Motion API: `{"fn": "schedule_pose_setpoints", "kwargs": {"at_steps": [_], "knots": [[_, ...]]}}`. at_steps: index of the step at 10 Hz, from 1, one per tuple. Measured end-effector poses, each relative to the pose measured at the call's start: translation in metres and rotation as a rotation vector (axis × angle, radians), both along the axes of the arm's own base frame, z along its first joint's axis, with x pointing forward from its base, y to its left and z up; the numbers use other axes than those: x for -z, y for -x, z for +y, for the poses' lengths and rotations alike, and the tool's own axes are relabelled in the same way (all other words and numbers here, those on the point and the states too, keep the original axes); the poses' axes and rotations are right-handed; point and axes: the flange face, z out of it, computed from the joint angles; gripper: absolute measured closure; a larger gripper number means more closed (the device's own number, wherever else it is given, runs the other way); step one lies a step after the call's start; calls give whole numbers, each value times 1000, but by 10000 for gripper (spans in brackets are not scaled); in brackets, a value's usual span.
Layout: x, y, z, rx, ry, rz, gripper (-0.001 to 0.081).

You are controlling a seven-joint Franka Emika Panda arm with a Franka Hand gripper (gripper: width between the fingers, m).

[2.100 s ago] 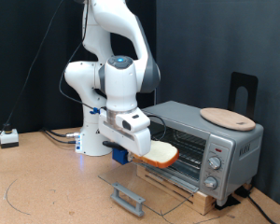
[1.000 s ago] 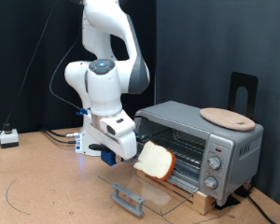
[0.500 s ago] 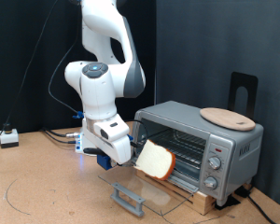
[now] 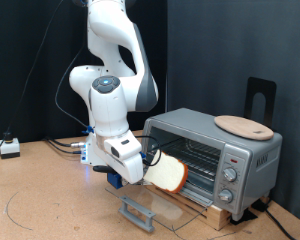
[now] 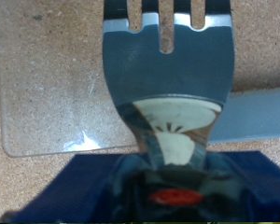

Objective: Make a piece of toast with the oven

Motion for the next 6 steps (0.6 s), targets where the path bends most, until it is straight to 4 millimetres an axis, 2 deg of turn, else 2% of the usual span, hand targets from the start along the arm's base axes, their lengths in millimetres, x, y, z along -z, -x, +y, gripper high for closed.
{"fn": "schedule_pose_setpoints", "kwargs": {"at_steps": [3,6], "knots": [[9,-11,-2,49,9,-6,382],[20,-18,6,45,-10,11,382]]}}
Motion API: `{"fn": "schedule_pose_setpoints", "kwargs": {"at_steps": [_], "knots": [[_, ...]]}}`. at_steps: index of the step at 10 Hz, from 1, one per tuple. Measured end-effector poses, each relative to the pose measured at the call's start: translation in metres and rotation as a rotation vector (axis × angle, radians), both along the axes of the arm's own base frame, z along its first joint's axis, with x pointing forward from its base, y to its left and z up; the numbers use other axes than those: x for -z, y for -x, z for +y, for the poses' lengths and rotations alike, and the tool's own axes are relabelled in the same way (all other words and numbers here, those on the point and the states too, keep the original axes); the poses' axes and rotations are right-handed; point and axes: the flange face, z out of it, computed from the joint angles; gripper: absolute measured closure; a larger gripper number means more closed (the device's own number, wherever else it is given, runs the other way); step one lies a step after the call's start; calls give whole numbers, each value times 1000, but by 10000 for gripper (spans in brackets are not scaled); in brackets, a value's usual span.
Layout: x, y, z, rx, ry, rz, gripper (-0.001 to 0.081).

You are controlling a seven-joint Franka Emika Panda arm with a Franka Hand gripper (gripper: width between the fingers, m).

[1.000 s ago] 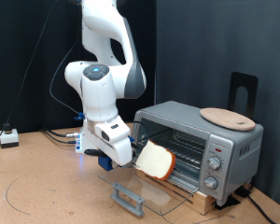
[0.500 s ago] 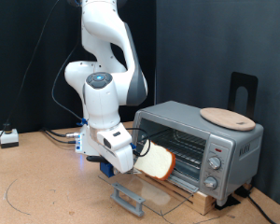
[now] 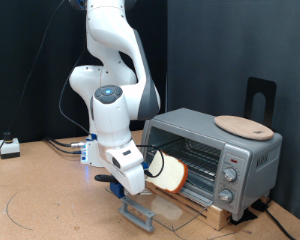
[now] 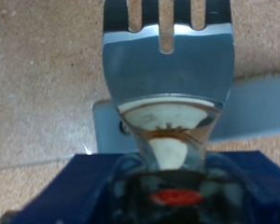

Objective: Make a piece of toast with the oven

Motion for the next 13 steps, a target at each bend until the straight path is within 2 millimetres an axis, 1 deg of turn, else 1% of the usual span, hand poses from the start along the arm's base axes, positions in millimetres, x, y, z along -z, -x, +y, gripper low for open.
{"fn": "schedule_pose_setpoints", "kwargs": {"at_steps": [3,4,6,8,10,13], "knots": [[4,2,14,-53,-51,3,382],[3,5,15,-83,-79,12,382],[-9,13,13,-126,-135,35,382],[-28,19,8,-141,-174,43,382],[-46,21,6,-130,-182,29,382],[-59,19,11,-111,-193,-1,382]]}}
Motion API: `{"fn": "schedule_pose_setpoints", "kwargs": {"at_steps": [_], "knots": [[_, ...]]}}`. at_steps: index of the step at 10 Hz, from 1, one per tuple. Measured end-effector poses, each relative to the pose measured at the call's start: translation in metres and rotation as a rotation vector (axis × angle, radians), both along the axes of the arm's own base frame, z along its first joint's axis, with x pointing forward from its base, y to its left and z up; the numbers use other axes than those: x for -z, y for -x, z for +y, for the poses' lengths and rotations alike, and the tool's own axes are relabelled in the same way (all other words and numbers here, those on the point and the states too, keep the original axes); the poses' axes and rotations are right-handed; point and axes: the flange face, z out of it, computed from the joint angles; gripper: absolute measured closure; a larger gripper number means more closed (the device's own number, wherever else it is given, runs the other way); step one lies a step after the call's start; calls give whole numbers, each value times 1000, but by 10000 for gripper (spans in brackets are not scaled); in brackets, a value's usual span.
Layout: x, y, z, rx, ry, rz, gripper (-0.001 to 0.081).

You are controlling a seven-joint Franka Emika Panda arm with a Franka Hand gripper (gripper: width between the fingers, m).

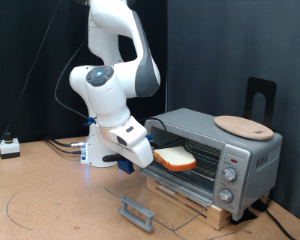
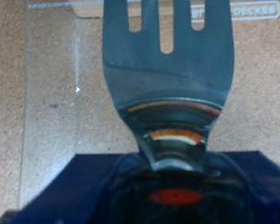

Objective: Make a piece of toast with the oven

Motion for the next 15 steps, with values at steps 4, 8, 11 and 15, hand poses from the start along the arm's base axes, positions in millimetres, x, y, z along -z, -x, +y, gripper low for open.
{"fn": "schedule_pose_setpoints", "kwargs": {"at_steps": [4,8,11,15], "knots": [[2,5,24,14,-1,19,382],[19,19,48,38,3,43,382],[21,20,50,67,-6,29,382],[4,23,-2,183,-80,33,382]]}}
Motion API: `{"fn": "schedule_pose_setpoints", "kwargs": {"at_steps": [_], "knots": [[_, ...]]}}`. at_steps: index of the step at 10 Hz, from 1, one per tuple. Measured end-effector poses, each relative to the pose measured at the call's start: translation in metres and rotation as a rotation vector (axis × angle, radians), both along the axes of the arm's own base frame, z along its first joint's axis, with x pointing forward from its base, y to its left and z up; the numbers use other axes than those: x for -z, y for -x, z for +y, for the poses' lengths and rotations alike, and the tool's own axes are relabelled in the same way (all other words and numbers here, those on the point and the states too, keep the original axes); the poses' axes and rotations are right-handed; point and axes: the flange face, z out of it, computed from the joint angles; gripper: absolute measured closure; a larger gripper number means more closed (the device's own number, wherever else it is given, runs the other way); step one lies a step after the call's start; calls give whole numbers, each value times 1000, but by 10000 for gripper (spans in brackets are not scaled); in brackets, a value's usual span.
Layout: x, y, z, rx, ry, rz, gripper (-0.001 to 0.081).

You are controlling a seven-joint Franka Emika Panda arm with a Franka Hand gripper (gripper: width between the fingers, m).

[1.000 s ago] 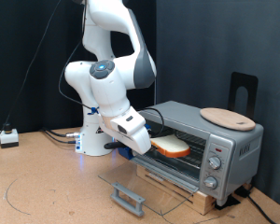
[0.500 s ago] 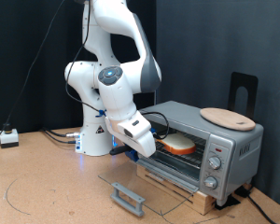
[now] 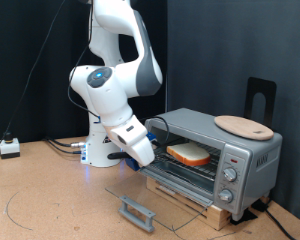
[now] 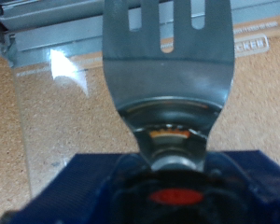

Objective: Make a piece of toast with the oven

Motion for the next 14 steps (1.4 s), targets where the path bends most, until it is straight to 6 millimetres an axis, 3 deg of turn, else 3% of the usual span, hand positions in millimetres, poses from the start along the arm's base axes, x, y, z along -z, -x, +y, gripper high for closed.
{"fn": "schedule_pose_setpoints", "kwargs": {"at_steps": [4,7,10,14], "knots": [[-19,-3,-52,131,-45,-34,382],[-26,-4,-44,79,-121,-80,382],[-63,-2,-32,-2,-243,-182,382],[-110,4,-5,-94,-247,-248,382]]}}
